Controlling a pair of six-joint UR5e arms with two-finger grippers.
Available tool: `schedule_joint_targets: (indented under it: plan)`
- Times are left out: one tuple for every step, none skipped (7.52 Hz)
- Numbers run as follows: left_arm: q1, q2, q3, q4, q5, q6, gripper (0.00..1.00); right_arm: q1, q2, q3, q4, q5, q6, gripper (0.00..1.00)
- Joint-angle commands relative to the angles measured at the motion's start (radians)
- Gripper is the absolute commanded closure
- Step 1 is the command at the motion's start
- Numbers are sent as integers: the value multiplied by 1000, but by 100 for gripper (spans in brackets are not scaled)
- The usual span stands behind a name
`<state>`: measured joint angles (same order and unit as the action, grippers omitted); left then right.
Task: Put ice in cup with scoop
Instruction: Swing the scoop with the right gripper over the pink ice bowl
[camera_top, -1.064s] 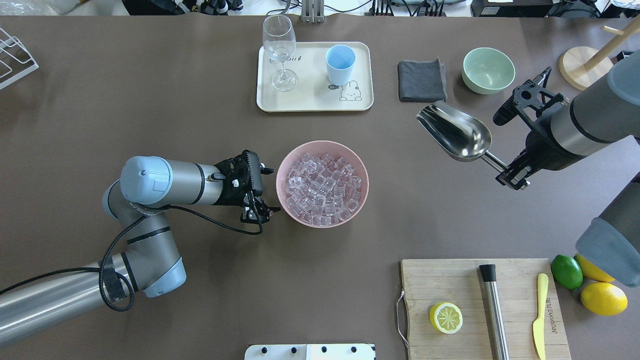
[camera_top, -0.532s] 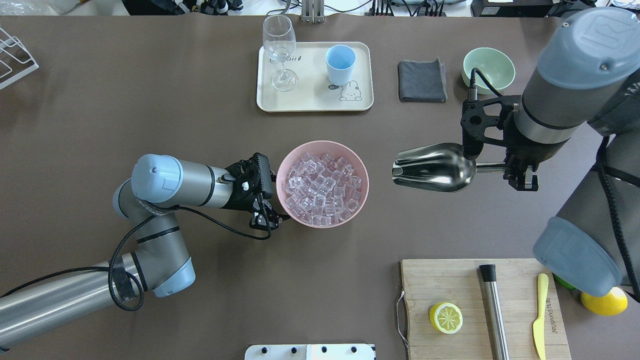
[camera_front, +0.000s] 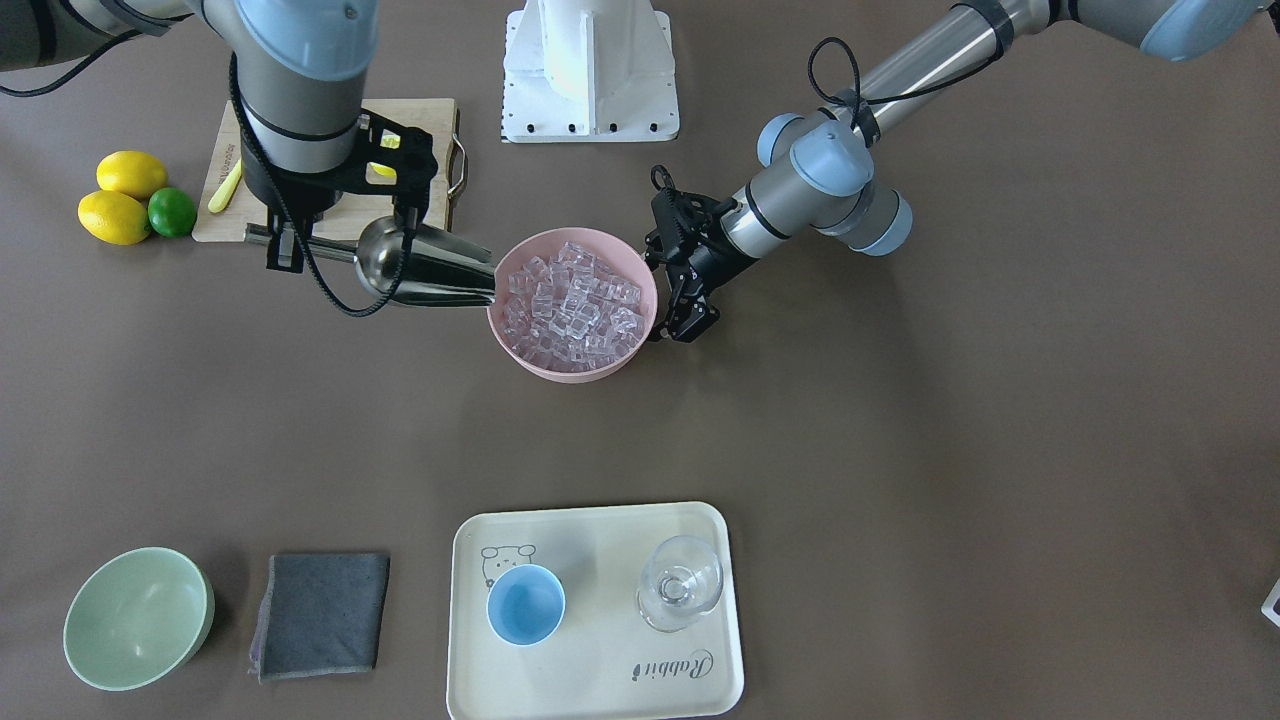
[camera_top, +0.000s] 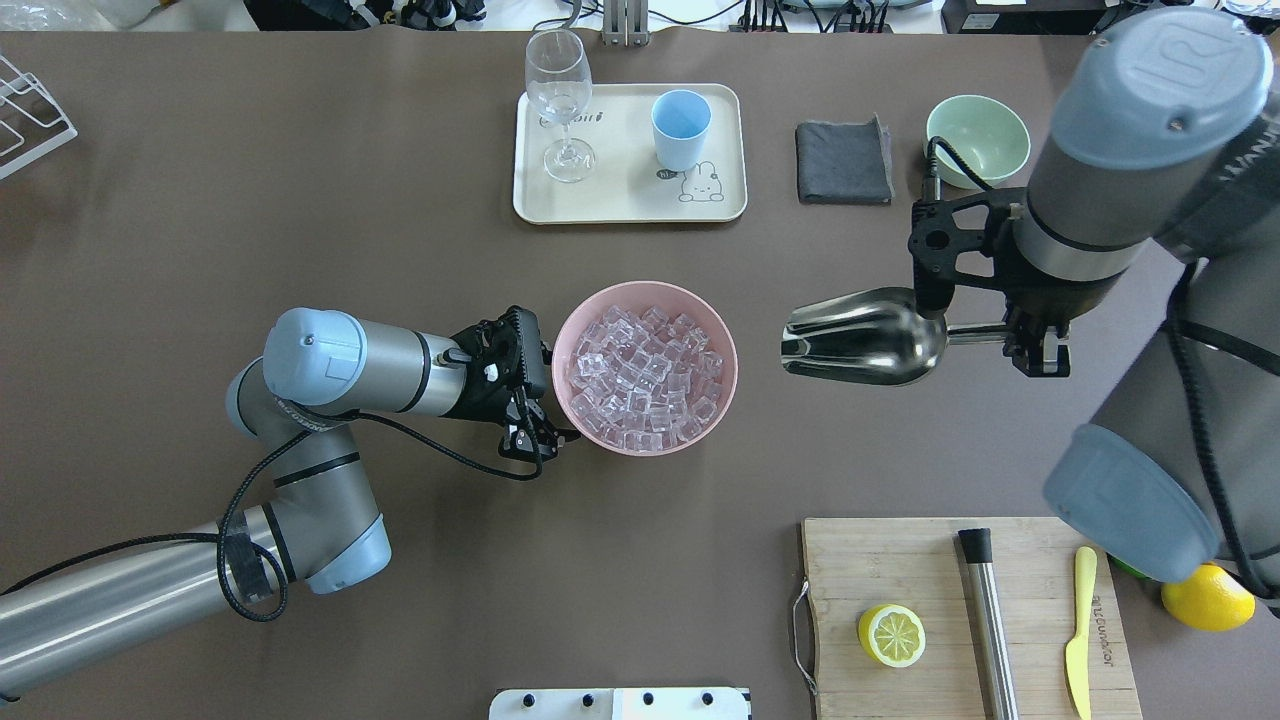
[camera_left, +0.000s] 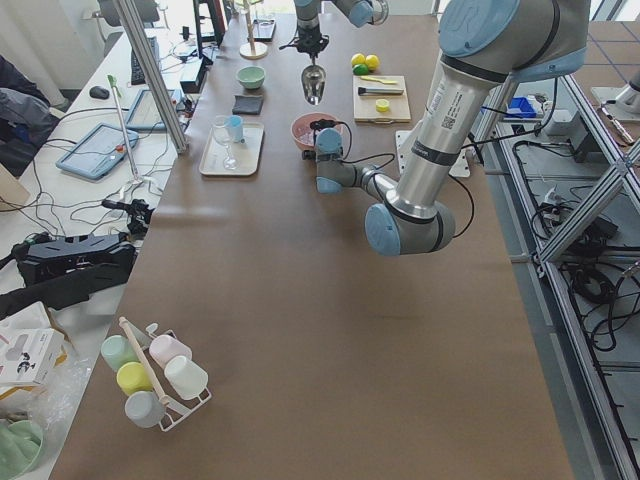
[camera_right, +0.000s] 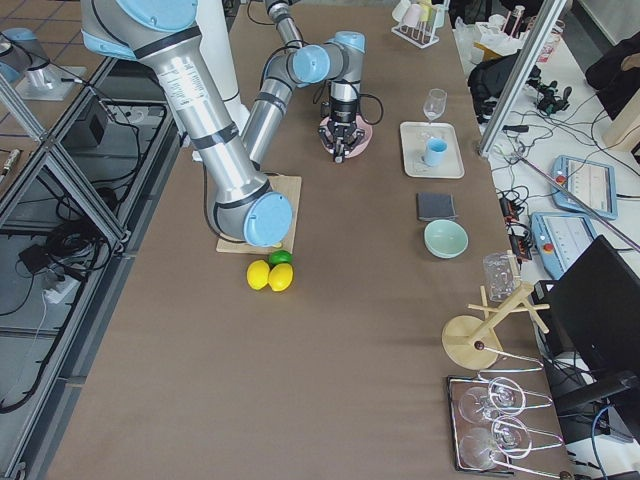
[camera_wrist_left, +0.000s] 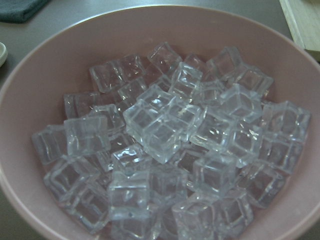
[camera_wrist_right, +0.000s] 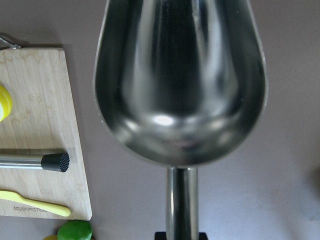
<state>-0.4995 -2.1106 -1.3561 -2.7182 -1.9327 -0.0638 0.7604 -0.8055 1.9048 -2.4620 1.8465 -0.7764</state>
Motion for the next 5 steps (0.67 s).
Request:
schedule_joint_targets:
  plan:
    - [-1,0,0,0,0,-11,2,-47,80,-92,-44,-52,-17,100]
    - [-1,-2,0,-2,-2,-60,2,-53,97,-90,-105,-73,-17,100]
    - [-1,-8,0,-2,0,-62,2,-56,109,-89,-158,-88,-17,100]
    - [-1,-8,0,-2,0,-60,2,-75,117,-90,-207,-113,-15,100]
    - [-1,-8,0,-2,0,-60,2,-90,126,-101,-215,-125,-9,100]
